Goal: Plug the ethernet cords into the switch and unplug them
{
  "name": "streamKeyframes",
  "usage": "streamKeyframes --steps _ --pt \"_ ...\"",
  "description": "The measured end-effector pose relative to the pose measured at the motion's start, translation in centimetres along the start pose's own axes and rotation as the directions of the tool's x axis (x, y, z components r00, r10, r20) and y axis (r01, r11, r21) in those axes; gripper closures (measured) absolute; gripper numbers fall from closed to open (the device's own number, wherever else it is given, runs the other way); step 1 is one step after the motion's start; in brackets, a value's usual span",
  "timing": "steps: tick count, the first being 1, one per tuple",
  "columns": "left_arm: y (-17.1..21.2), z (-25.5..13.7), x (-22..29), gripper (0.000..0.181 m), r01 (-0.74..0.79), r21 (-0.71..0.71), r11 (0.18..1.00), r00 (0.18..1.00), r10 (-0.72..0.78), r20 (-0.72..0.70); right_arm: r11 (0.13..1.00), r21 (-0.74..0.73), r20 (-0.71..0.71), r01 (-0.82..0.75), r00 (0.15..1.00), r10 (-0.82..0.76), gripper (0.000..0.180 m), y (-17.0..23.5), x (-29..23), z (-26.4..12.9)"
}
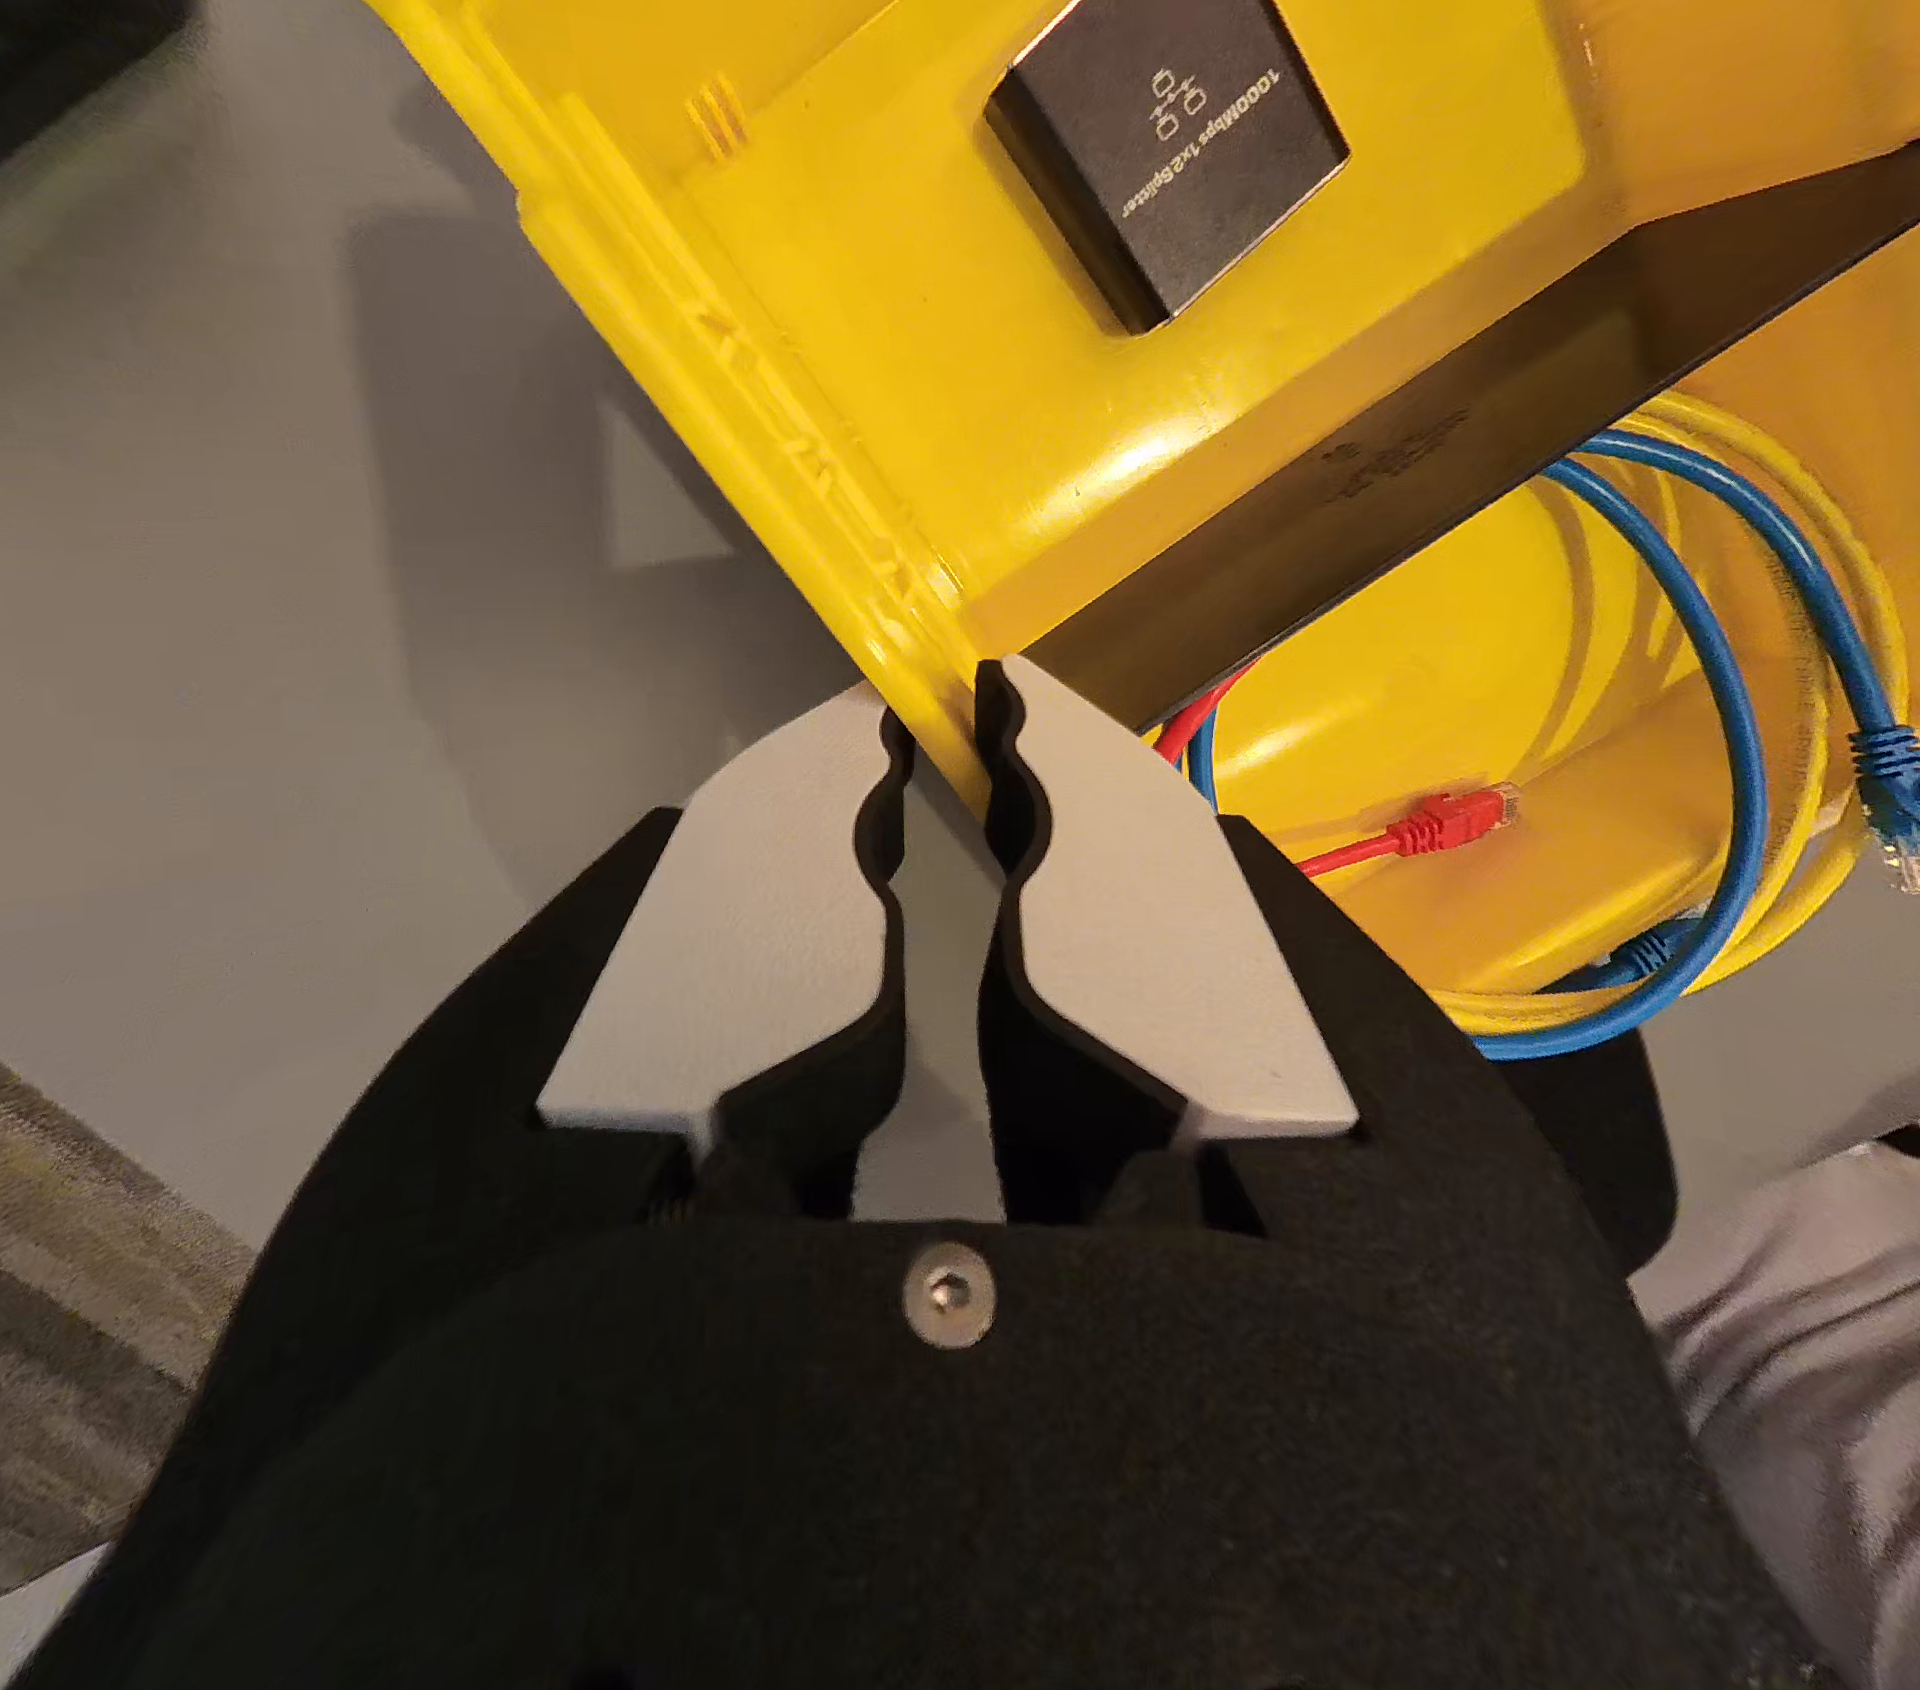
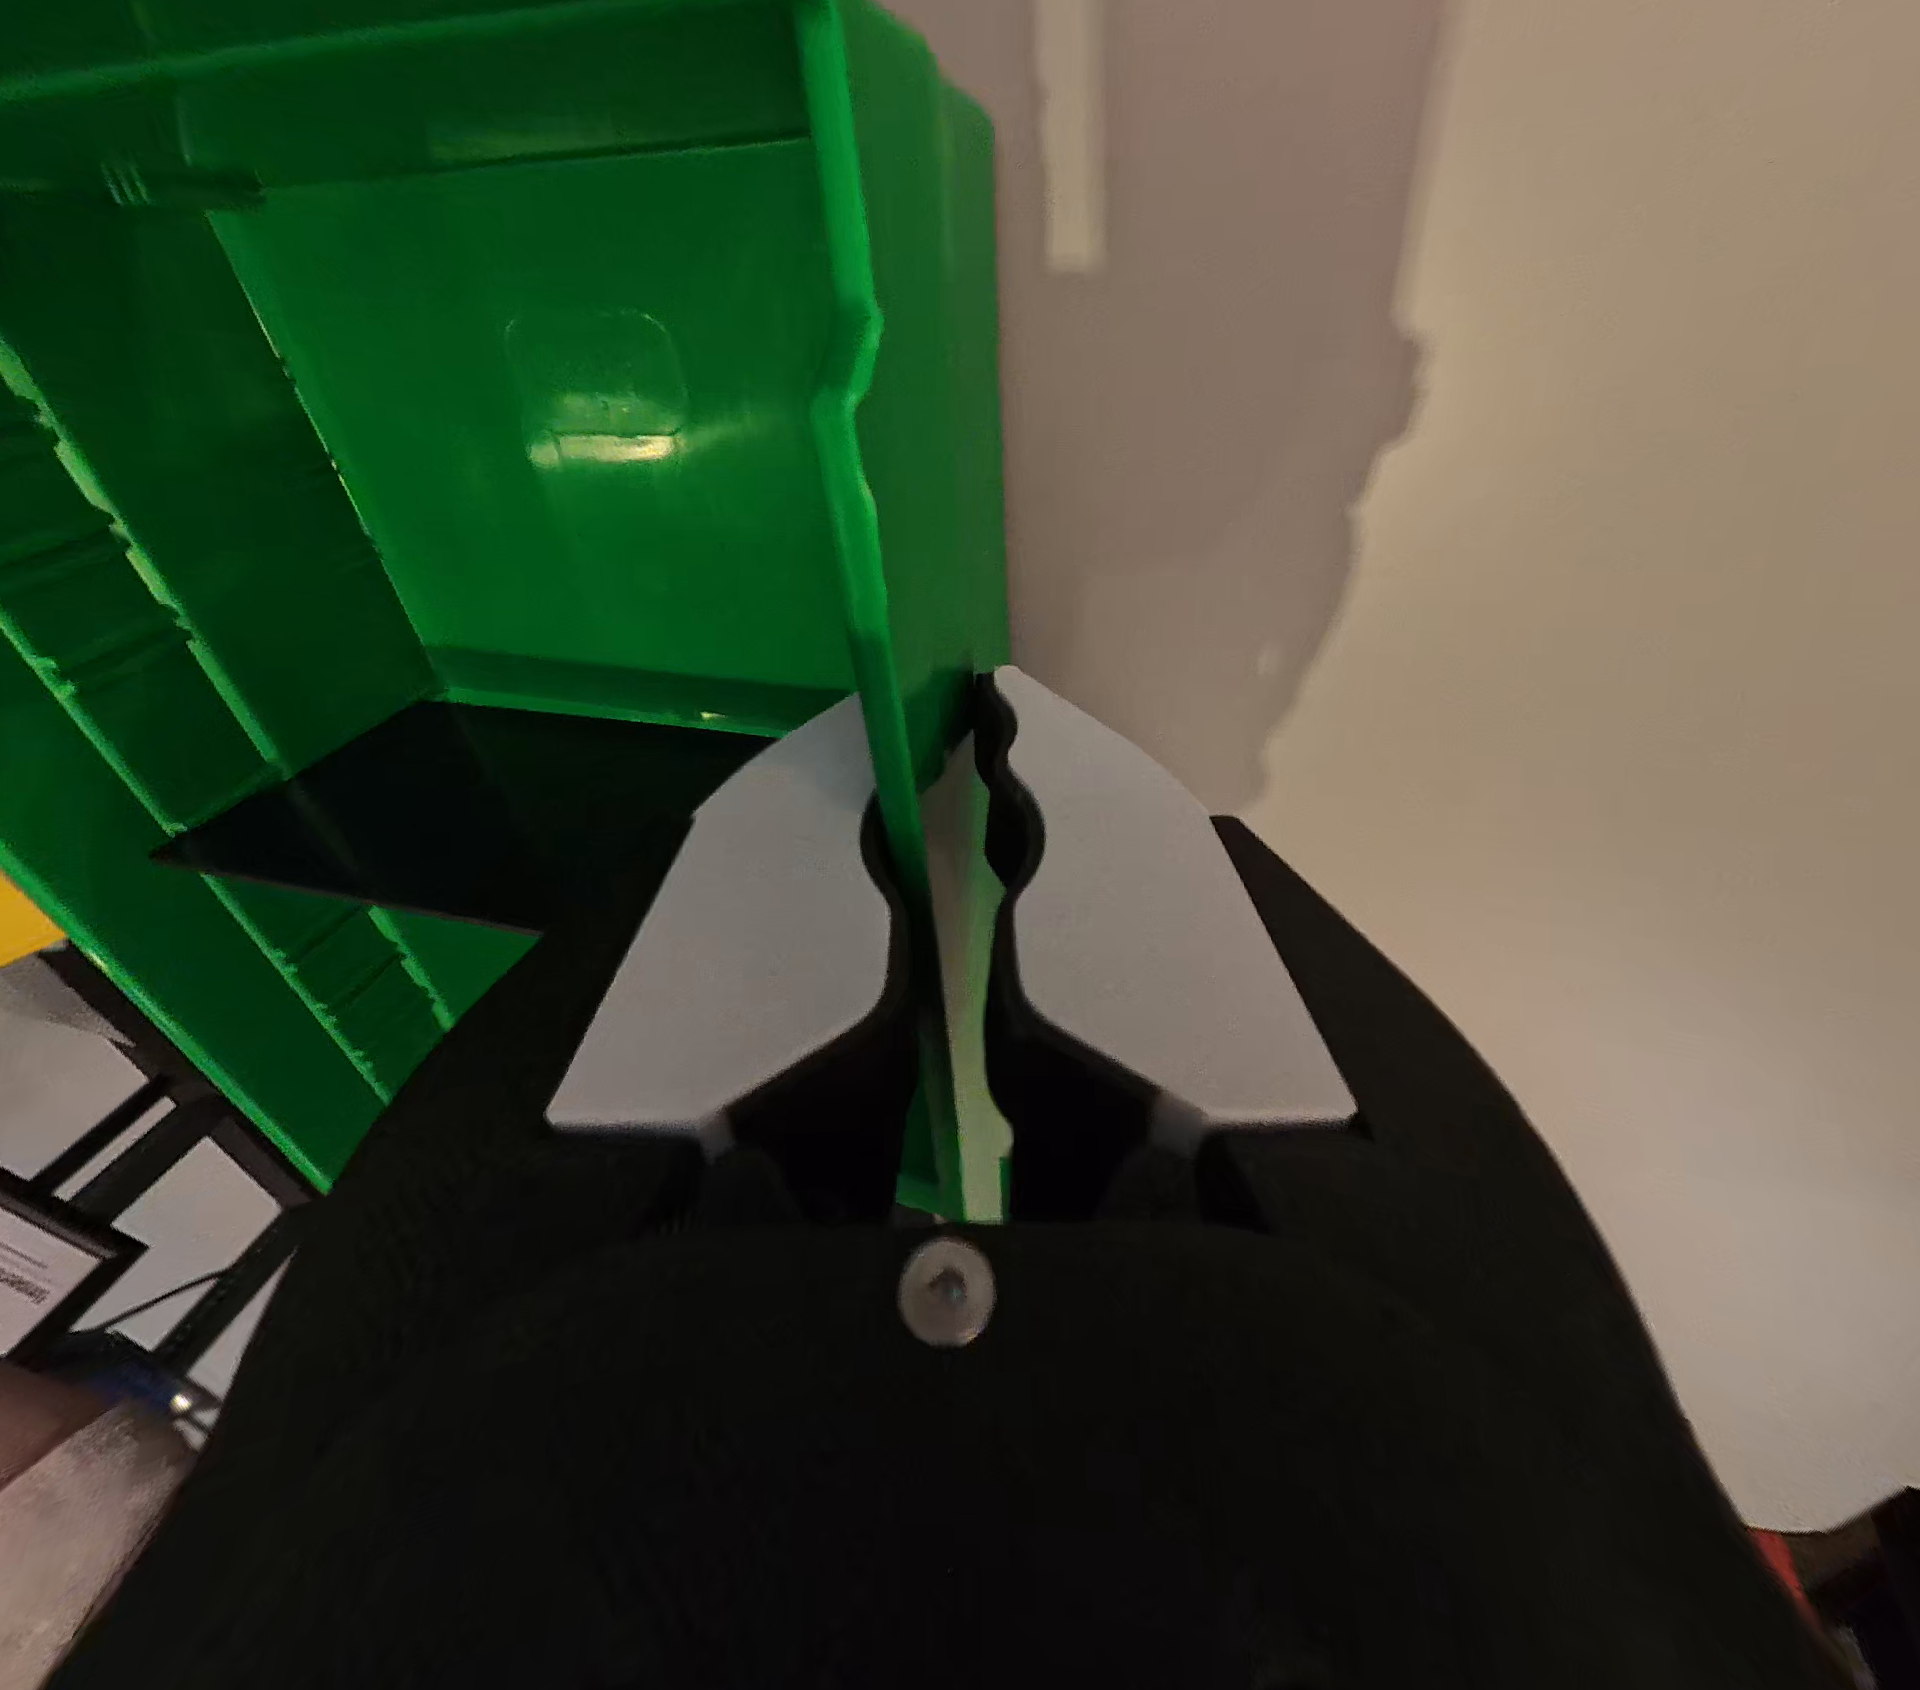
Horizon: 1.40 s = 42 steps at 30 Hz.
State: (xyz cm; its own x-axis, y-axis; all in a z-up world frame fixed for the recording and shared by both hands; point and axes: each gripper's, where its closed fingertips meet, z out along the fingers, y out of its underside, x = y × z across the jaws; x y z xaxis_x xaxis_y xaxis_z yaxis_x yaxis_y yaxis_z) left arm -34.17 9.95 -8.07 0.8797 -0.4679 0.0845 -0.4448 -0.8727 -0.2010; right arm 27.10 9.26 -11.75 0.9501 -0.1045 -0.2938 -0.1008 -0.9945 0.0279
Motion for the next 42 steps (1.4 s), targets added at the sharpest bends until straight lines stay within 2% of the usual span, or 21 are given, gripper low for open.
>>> streamKeyframes --steps 5,15,20,30,42 --pt "1.4 -0.5 -1.7 0.170 -0.036 -0.032 0.999 0.998 0.037 0.045 0.996 -0.018 -0.016 0.092 0.996 -0.092 0.170 -0.4 -2.6 0.8" --pt "2.1 -0.7 -2.7 0.169 -0.076 -0.060 0.995 0.993 0.081 0.088 0.980 -0.030 -0.048 0.195 0.979 -0.197 0.170 0.1 -1.4 0.5" --pt "2.5 -0.8 -3.2 0.168 -0.083 -0.071 0.994 0.991 0.090 0.101 0.955 -0.060 -0.159 0.289 0.942 -0.295 0.171 0.1 -0.2 0.2" --pt "3.4 -1.1 -3.8 0.167 -0.135 -0.088 0.987 0.984 0.145 0.108 0.949 -0.059 -0.150 0.309 0.937 -0.314 0.171 0.8 0.5 0.0" --pt "3.1 -1.1 -3.7 0.166 -0.177 -0.105 0.979 0.972 0.191 0.135 0.953 -0.033 -0.169 0.302 0.938 -0.303 0.171 -0.1 0.8 -0.1"
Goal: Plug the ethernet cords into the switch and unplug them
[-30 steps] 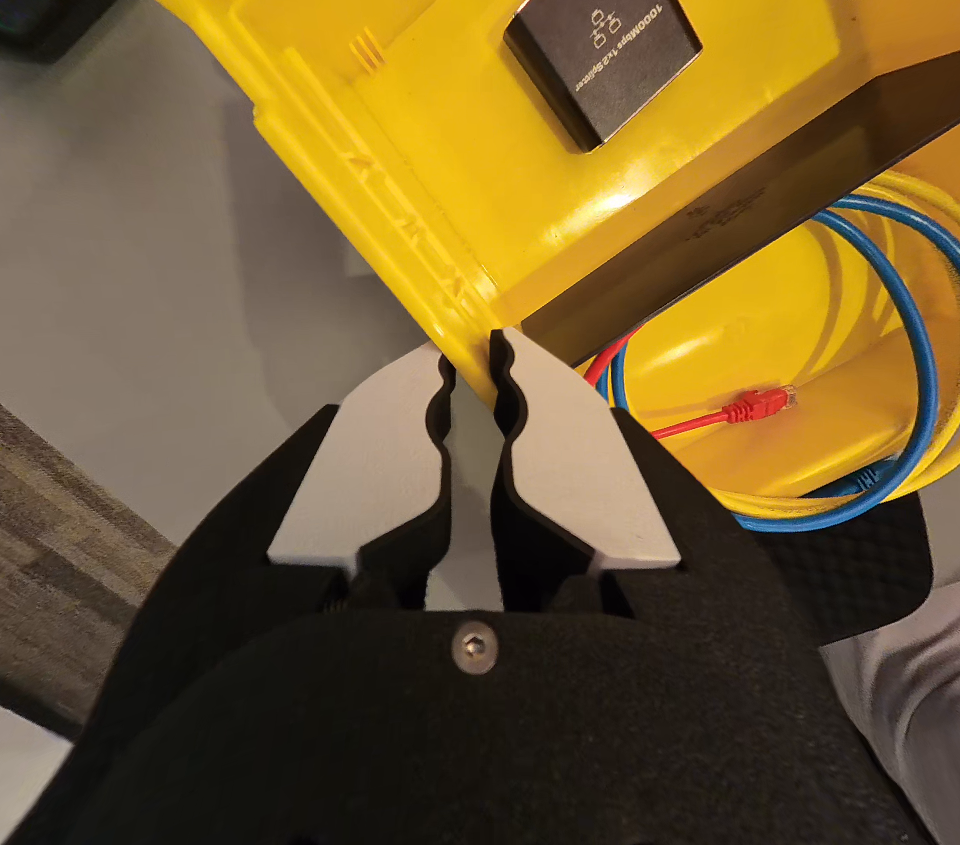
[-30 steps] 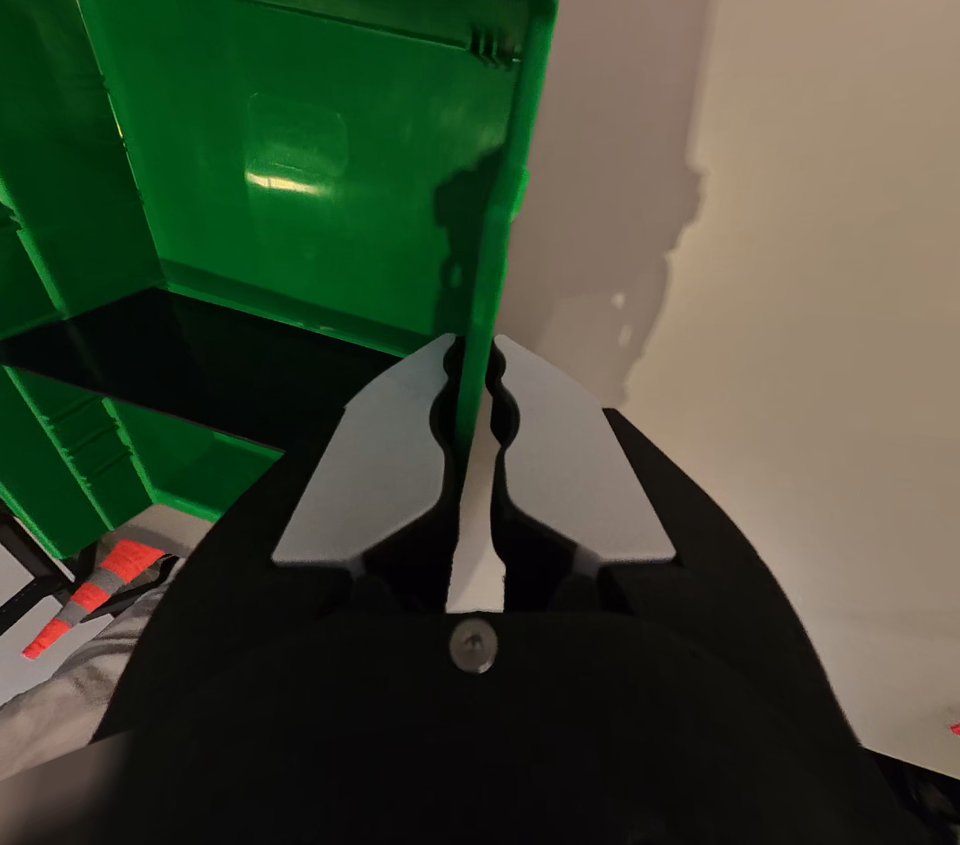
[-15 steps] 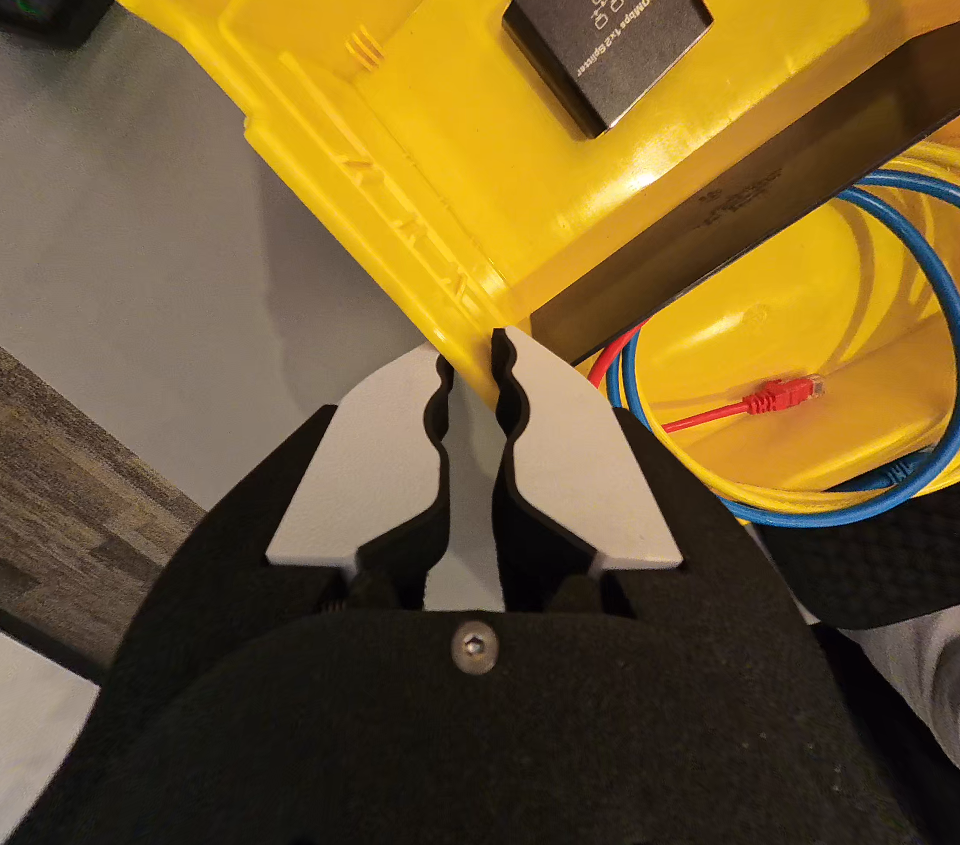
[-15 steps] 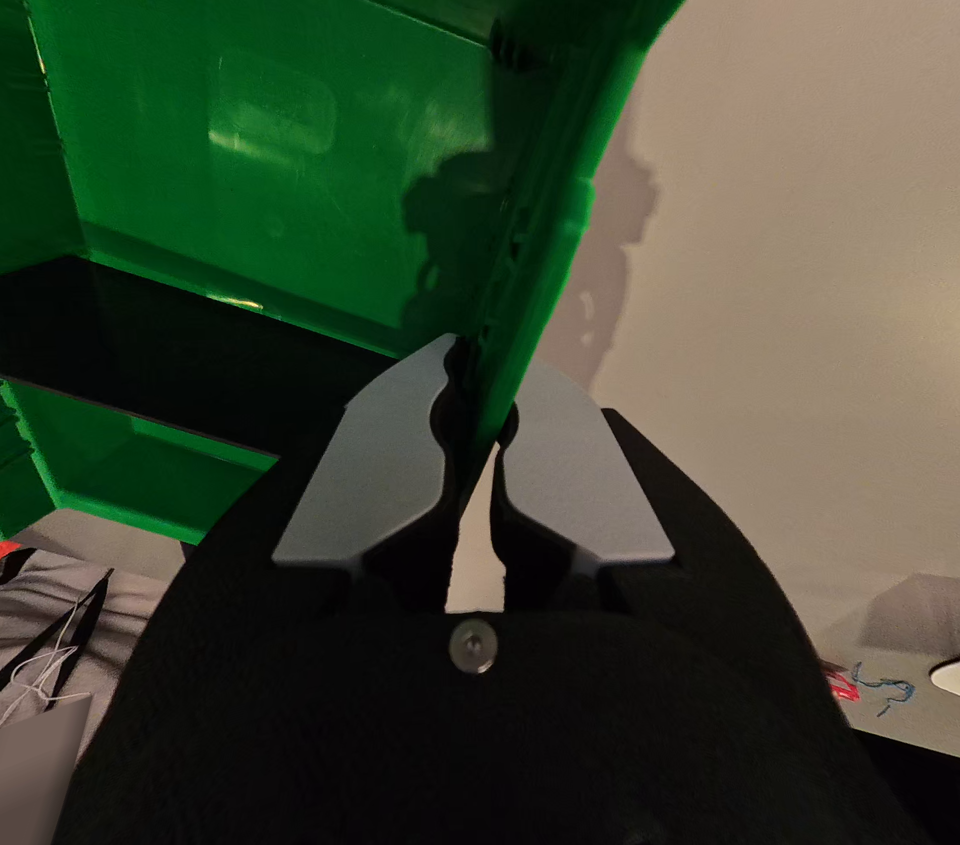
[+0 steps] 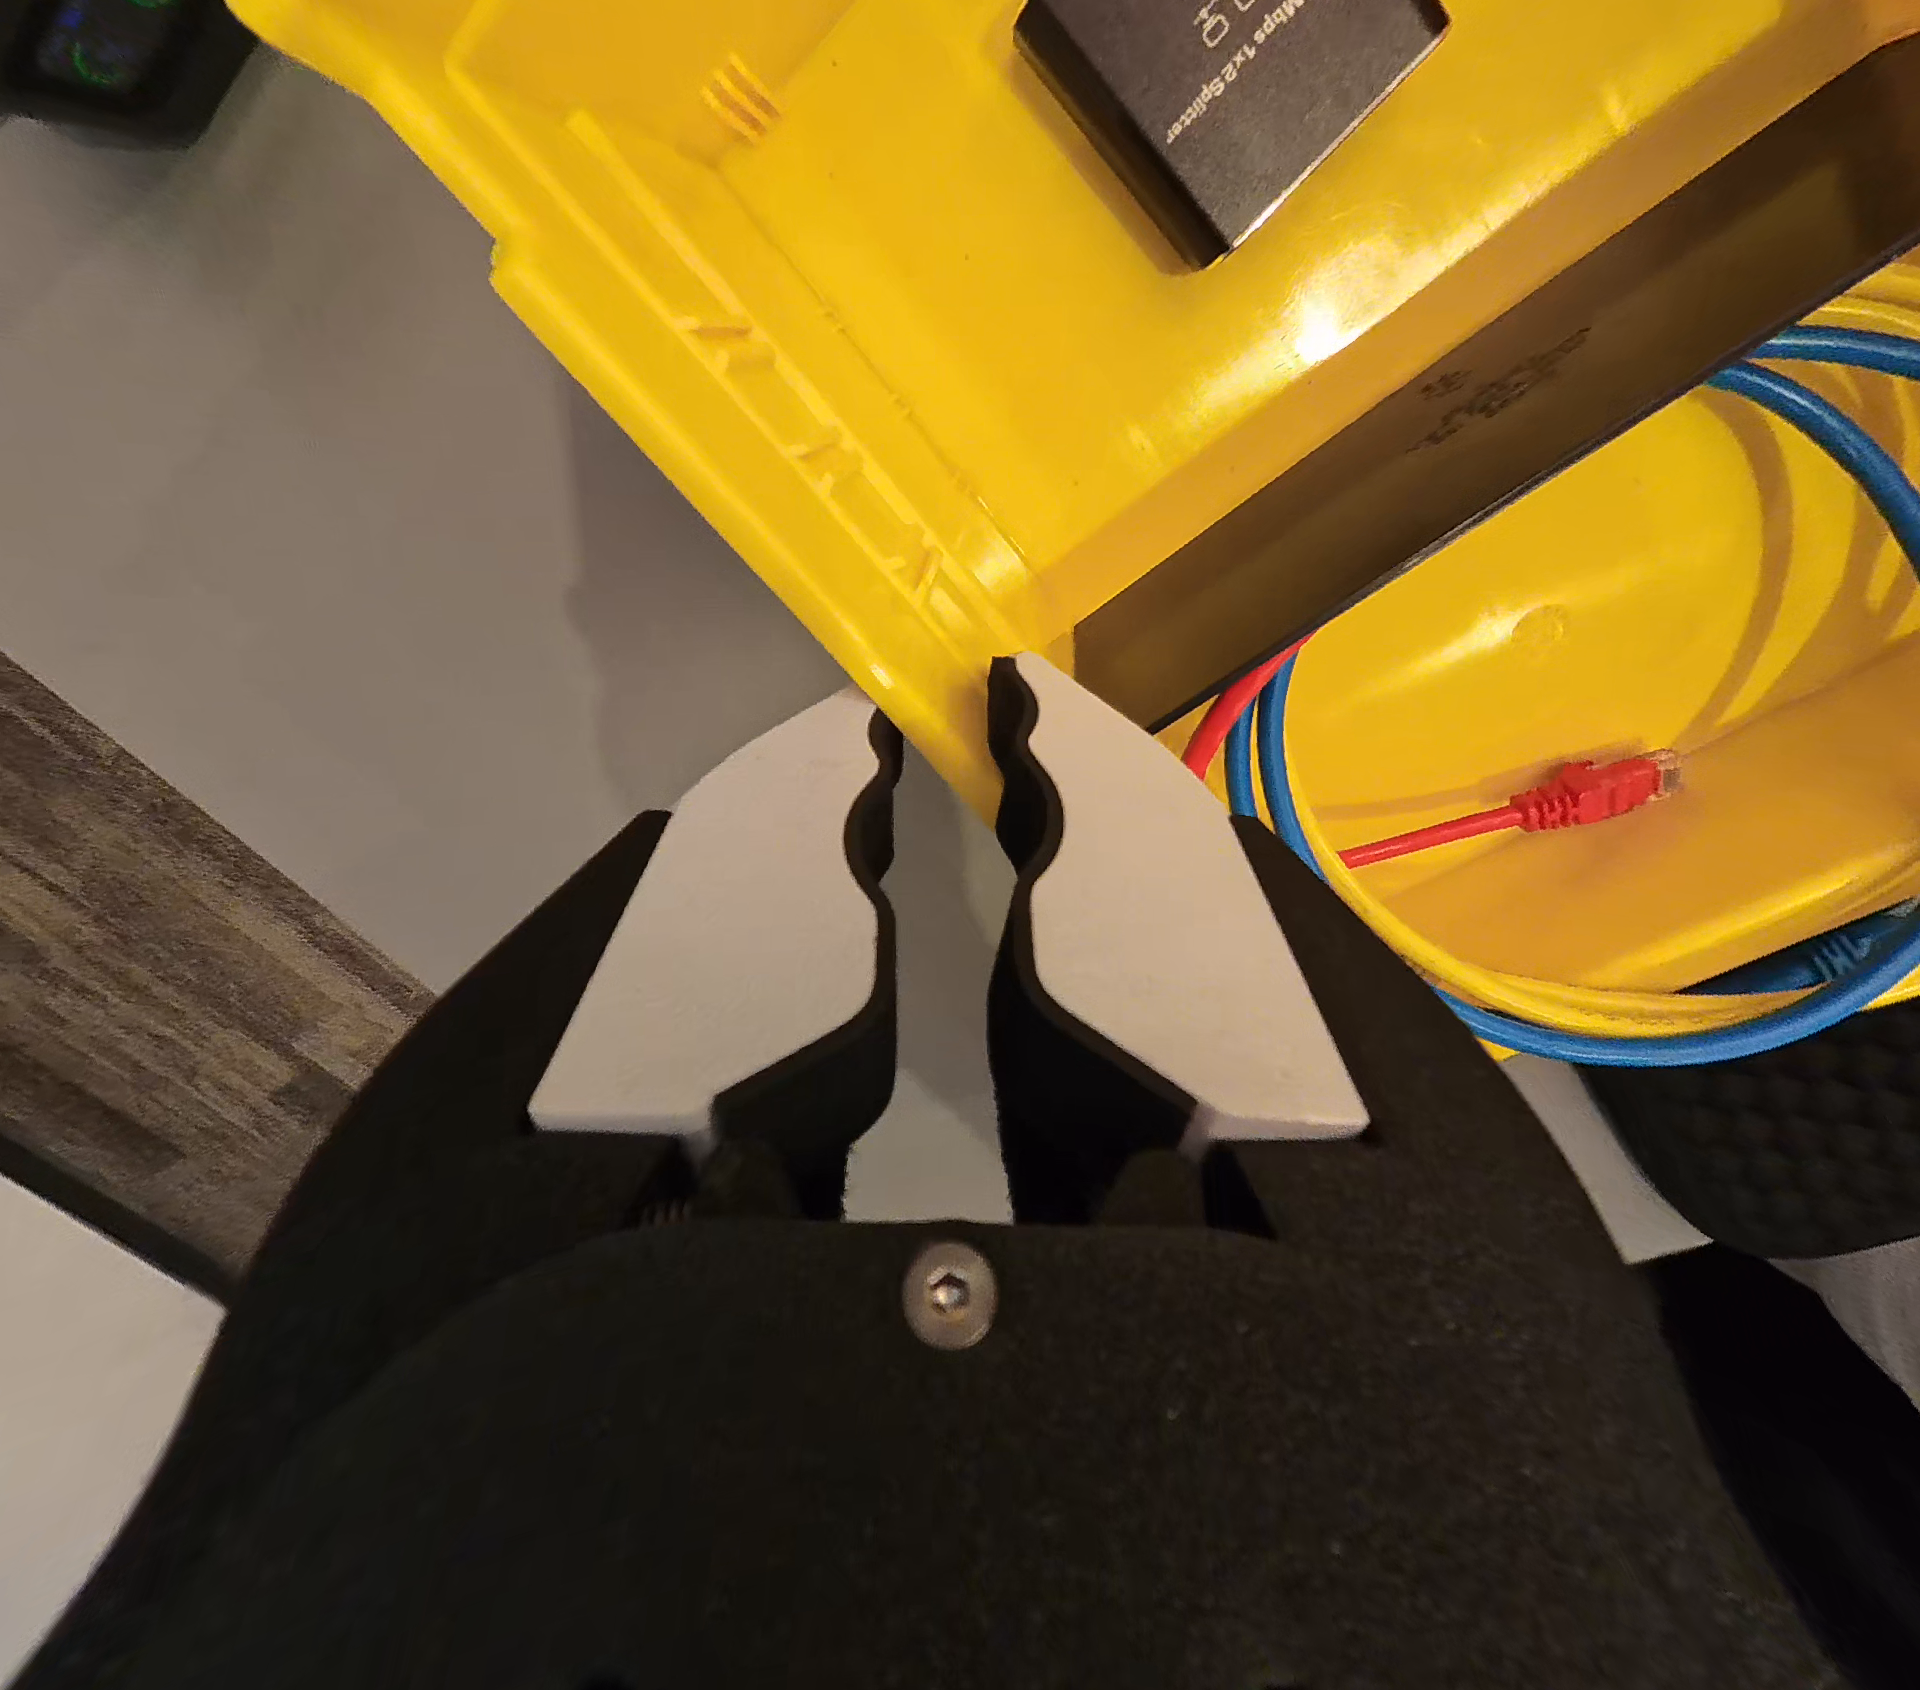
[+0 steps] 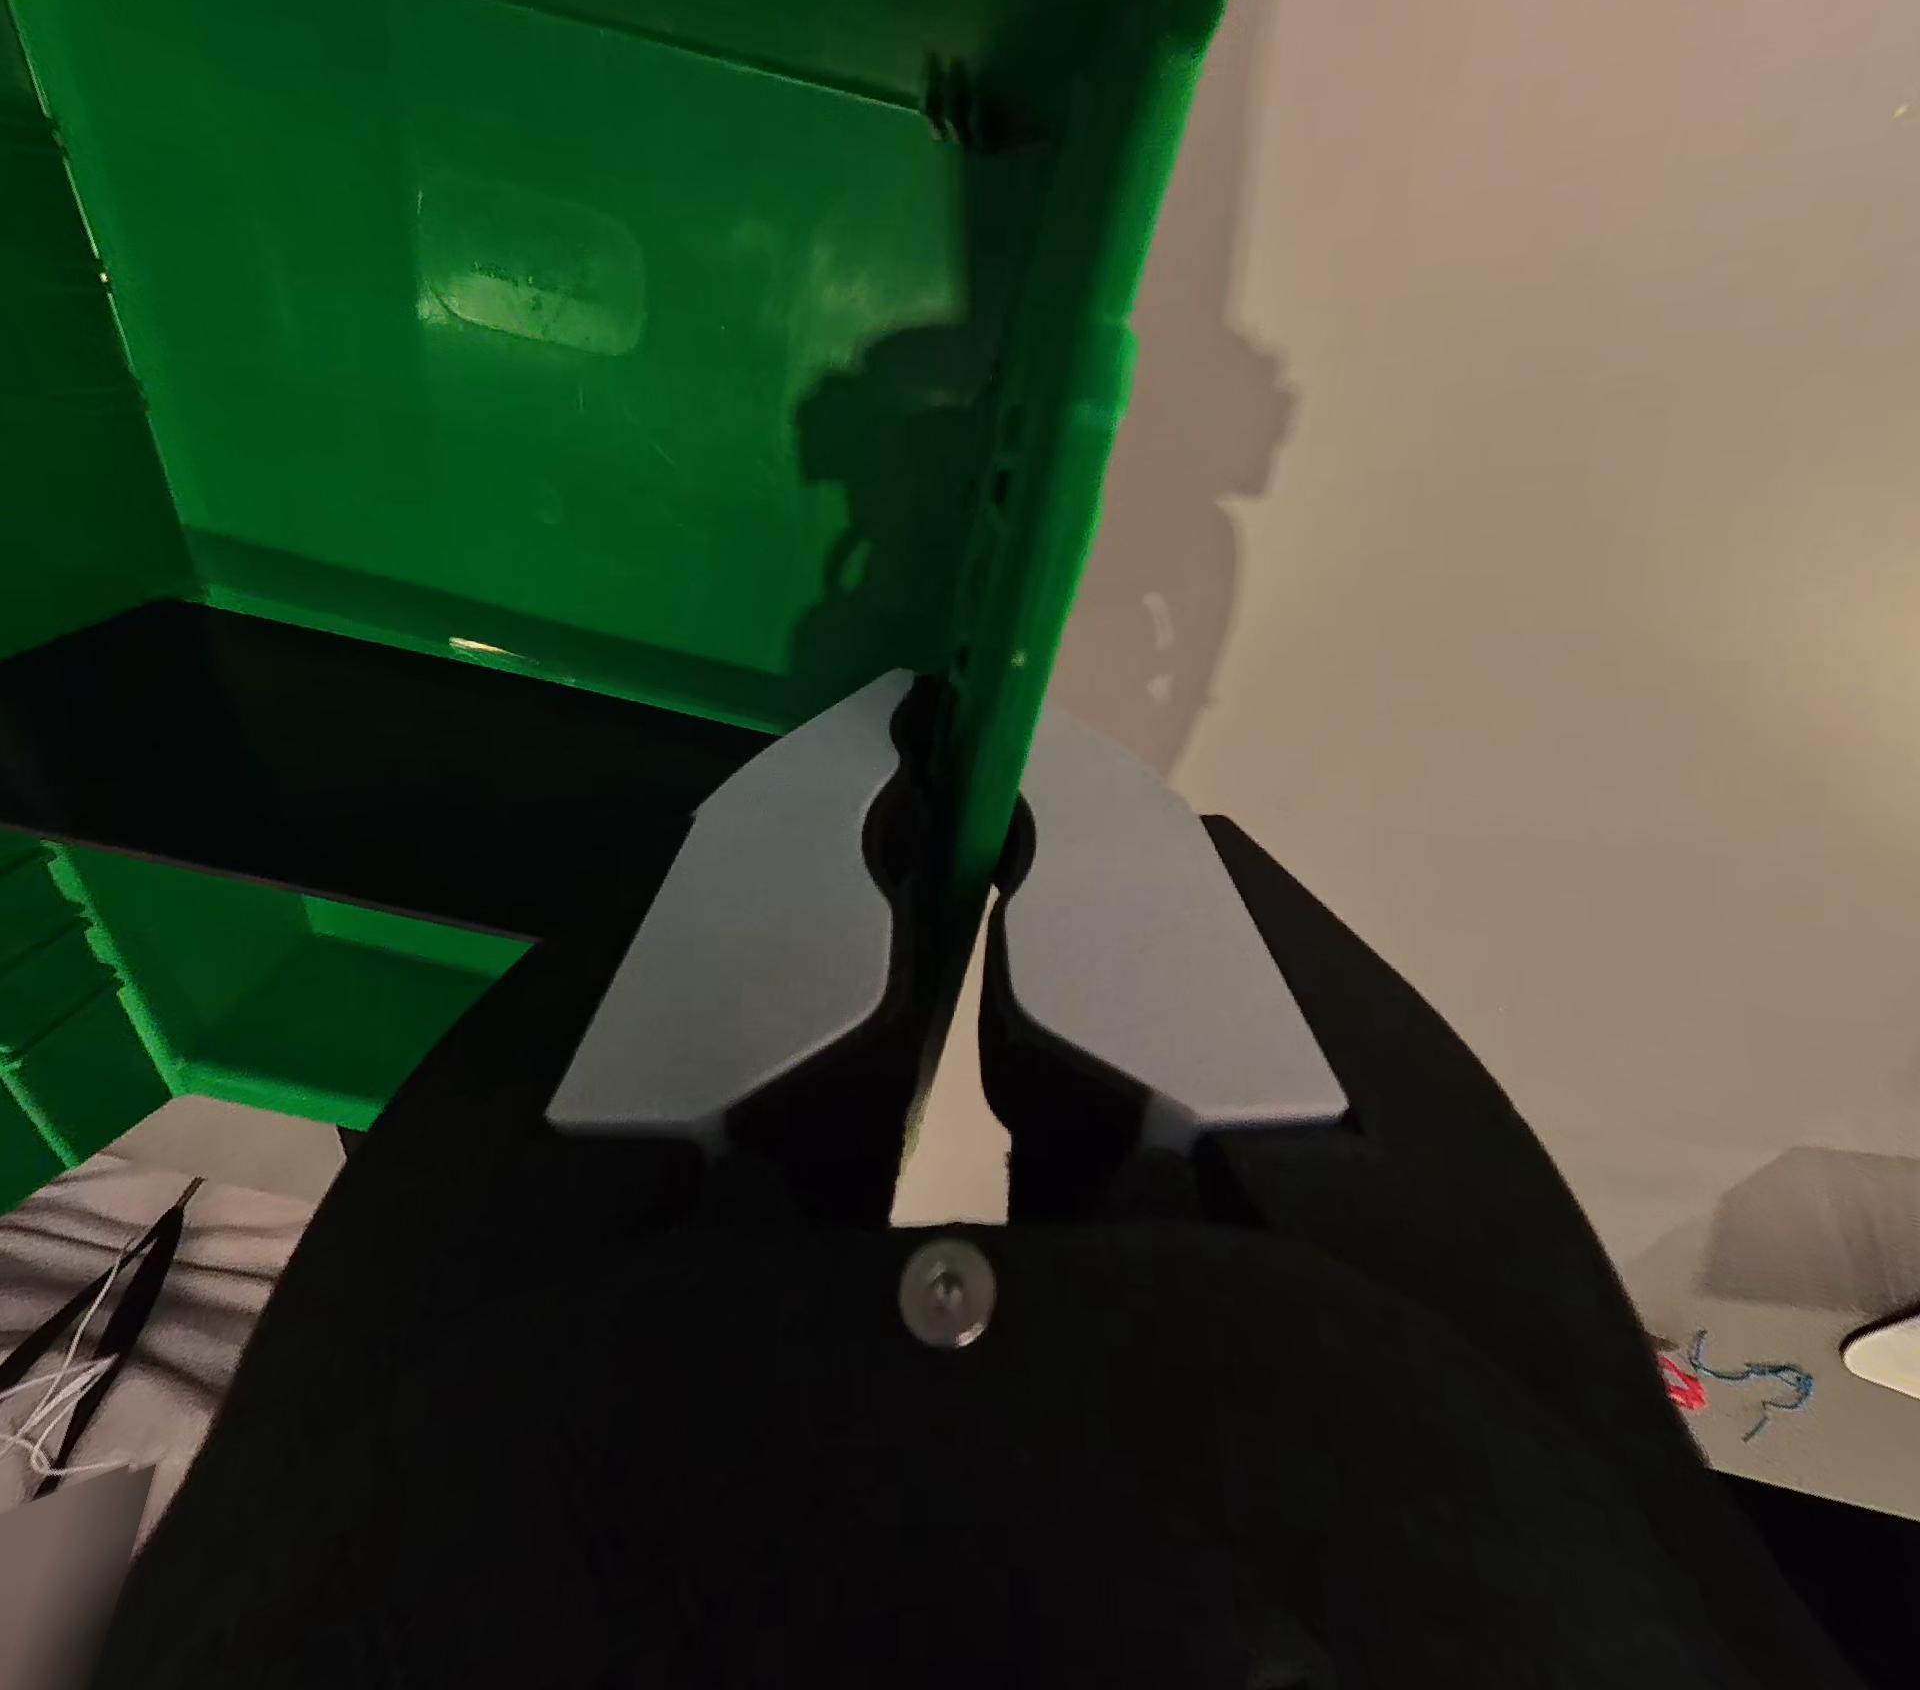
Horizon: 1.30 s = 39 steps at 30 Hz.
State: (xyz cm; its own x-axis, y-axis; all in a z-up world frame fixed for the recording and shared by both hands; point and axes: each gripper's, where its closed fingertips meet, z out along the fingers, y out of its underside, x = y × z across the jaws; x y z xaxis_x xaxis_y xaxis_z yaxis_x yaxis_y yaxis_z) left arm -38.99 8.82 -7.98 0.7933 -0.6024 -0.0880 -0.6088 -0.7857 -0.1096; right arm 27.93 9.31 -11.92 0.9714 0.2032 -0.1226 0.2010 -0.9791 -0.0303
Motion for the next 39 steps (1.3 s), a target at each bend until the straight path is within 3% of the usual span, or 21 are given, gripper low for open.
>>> streamKeyframes --steps 14,39 --pt "-0.1 0.1 -1.3 0.164 0.028 -0.006 1.000 0.997 -0.028 0.072 0.998 0.027 -0.007 -0.055 0.998 0.056 0.172 -0.4 -1.6 0.2" --pt "0.8 -0.1 -2.5 0.161 0.040 -0.002 0.999 0.989 -0.039 0.140 0.922 0.011 0.053 -0.388 0.920 0.387 0.171 0.6 -0.8 0.1"
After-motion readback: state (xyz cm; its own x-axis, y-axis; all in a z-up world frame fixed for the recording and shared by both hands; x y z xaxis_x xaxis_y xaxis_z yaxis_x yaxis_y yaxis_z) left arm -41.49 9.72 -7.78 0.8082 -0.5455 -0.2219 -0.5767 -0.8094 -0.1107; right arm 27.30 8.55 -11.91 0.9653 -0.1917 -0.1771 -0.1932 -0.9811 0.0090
